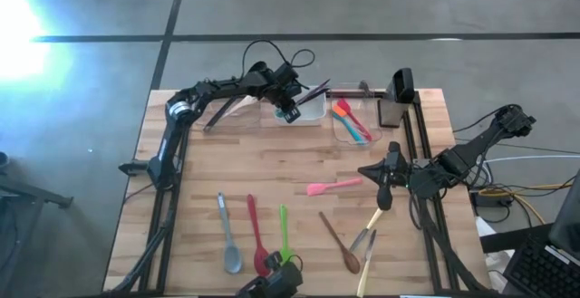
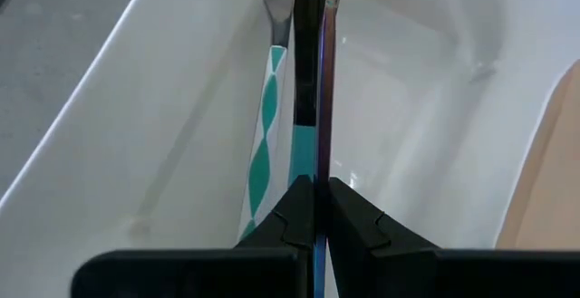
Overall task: Pick & Place Kitchen Items
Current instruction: Put the dark blue table knife into the white bin, then put the light blue serving spoon into the left transparent bin
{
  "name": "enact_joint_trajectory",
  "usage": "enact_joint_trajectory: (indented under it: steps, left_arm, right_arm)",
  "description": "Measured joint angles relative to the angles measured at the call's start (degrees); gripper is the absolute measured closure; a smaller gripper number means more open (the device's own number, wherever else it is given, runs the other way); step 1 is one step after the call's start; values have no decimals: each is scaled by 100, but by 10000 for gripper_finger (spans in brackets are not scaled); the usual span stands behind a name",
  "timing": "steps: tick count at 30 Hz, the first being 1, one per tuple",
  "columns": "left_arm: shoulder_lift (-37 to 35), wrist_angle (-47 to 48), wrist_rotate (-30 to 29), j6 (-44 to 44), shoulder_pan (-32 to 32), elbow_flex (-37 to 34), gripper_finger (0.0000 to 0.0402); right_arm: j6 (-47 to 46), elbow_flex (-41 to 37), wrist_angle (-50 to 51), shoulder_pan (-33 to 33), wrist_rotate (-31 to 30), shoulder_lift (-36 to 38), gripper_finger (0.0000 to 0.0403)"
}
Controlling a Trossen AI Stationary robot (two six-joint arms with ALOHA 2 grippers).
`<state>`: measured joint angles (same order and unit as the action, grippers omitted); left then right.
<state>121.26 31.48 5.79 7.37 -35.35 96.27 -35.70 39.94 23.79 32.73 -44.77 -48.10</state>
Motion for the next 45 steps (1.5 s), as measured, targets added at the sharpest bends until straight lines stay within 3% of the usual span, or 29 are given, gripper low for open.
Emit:
enact_joint_trajectory:
  steps: [20,31,40,45]
  left_arm:
    - [-1,-365,29,27,7,-332,385]
    - [-1,-450,49,93,33,-341,302]
    - [-5,-428,27,191,70,-240,286]
    - [-71,-69,29,62,75,152,285]
  right_arm:
    - [27,0,-2,0,6,0,394]
    - [28,0,0,0,19,0,394]
    - [15,0,-1,0,21,0,394]
    - [13,0,-1,0,21,0,394]
